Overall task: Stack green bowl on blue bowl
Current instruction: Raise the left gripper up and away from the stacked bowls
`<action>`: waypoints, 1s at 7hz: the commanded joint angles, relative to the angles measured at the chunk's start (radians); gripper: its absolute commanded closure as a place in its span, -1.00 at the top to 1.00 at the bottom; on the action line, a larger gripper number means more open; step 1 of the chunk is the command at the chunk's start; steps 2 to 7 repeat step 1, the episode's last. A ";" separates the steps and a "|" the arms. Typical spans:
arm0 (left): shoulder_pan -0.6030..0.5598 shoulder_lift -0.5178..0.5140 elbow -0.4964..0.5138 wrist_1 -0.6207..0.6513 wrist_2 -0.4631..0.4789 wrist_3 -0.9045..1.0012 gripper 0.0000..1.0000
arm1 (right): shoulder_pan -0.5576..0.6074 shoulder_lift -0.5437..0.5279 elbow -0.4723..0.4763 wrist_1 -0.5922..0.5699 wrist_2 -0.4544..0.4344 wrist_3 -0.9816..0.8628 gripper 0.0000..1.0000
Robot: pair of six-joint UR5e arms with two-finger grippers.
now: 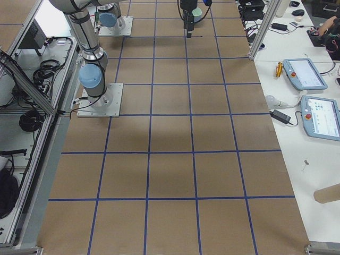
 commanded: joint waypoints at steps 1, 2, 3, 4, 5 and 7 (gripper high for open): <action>-0.002 0.005 0.000 0.000 0.007 -0.001 1.00 | 0.000 0.000 0.000 0.000 0.000 0.000 1.00; -0.002 0.005 0.000 0.000 0.007 -0.001 1.00 | 0.000 0.000 0.000 0.000 0.000 0.000 1.00; -0.002 0.005 0.000 0.000 0.007 -0.001 1.00 | 0.000 0.000 0.000 0.000 0.000 0.000 1.00; -0.002 0.005 0.000 0.000 0.007 -0.001 1.00 | 0.000 0.000 0.000 0.000 0.000 0.000 1.00; -0.002 0.005 0.000 0.000 0.007 -0.001 1.00 | 0.000 0.000 0.000 0.000 0.000 0.000 1.00; -0.002 0.005 0.000 0.000 0.007 -0.001 1.00 | 0.000 0.000 0.000 0.000 0.000 0.000 1.00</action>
